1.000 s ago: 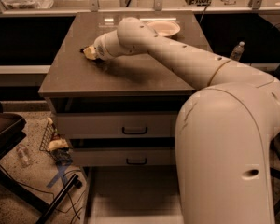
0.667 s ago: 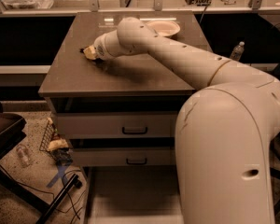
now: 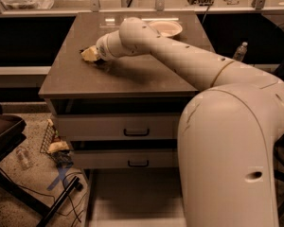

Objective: Place rxbar chocolate into bottom drawer

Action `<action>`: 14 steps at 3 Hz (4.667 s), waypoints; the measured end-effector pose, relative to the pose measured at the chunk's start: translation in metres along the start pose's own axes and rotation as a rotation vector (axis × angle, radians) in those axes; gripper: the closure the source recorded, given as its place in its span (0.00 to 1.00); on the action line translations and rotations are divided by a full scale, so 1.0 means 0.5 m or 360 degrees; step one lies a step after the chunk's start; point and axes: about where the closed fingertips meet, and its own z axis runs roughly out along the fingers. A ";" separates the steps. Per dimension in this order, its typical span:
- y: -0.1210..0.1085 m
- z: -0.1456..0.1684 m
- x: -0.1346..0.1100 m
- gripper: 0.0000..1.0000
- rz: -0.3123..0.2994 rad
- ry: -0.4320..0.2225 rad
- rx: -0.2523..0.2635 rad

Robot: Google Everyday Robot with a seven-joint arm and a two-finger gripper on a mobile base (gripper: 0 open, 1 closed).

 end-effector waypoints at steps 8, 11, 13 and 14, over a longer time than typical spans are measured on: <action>0.011 0.009 -0.002 1.00 -0.0002 0.0015 -0.0014; 0.012 0.008 -0.004 1.00 -0.0002 0.0016 -0.0014; 0.012 0.008 -0.004 1.00 -0.0003 0.0016 -0.0014; 0.012 0.008 -0.004 0.85 -0.0003 0.0016 -0.0014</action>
Offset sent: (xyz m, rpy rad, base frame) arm 0.0000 0.0001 0.0000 0.0000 0.0001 0.0001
